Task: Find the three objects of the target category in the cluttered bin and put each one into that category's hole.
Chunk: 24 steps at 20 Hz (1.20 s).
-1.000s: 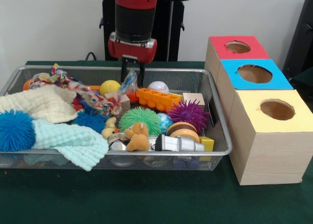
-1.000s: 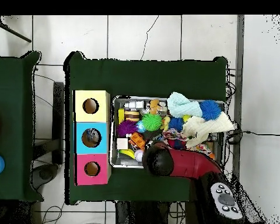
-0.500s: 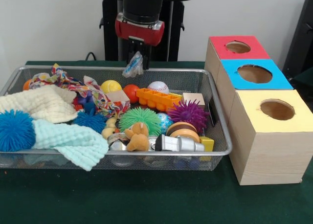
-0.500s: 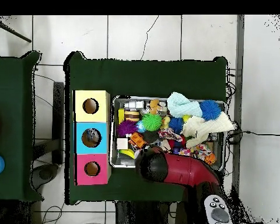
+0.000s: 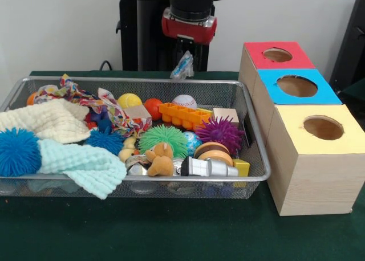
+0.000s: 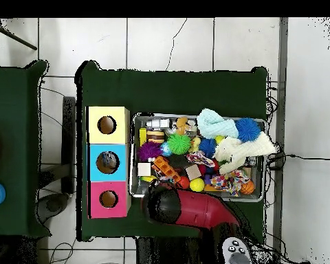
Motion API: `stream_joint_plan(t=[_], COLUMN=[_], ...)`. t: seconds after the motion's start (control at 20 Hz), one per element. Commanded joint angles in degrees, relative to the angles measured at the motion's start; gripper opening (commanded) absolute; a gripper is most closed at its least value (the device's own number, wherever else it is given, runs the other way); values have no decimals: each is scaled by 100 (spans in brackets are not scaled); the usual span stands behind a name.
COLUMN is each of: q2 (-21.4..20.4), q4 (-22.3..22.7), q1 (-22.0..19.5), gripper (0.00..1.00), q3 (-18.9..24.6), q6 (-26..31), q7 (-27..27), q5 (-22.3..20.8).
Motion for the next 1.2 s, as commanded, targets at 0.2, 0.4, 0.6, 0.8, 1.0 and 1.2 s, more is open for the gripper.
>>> stream_joint_plan(t=[0.2, 0.4, 0.6, 0.8, 1.0, 1.2], q2=[-273, -382, -488, -584, -564, -459], q4=[76, -35, -260, -644, -979, -1116], q1=[391, 618, 860, 1072, 1471, 1758], gripper=[0, 0, 0, 0, 0, 0], q3=[221, 193, 133, 17, -205, -309], q6=[233, 492, 849, 1381, 1757, 1743], q7=[1112, 1143, 1150, 1108, 1484, 1720], q5=[547, 726, 896, 961, 1073, 1234])
